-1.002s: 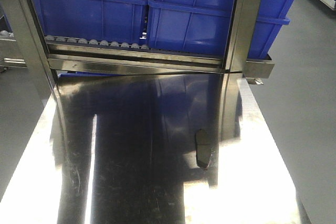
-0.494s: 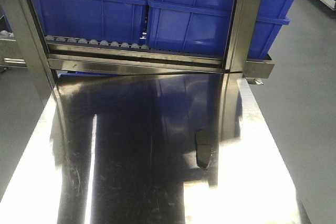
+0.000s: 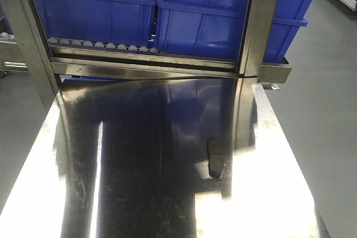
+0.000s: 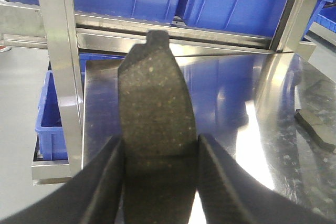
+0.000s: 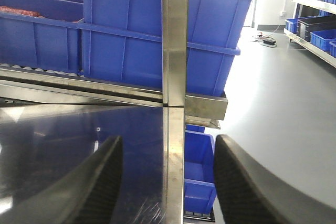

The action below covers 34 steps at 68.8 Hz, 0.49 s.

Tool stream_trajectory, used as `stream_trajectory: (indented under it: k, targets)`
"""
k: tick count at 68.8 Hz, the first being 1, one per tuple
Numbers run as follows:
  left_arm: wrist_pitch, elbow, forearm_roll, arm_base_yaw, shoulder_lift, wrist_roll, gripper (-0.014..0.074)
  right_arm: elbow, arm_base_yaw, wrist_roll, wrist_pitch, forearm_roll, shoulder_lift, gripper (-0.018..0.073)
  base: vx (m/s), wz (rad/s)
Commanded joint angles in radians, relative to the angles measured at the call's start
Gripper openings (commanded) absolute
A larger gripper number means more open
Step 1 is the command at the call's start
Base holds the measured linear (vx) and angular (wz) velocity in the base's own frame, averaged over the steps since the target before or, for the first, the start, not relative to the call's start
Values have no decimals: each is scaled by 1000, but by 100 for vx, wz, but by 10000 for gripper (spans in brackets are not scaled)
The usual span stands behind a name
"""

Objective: Move and align brake pads A on conveyor
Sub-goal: 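Close the left gripper on the brake pad and lift it, then lower the right gripper over the other brake pad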

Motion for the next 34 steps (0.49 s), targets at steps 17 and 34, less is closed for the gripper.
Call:
stream_trajectory:
  k: [17,34]
  targets:
    - [-95,-28,16,-1,9,0,-6,-25,-2,-3,-111,-6,14,379,0,0]
    - [-95,-28,16,-1,9,0,-6,-31,-2,-3,-161,-7,23,379,0,0]
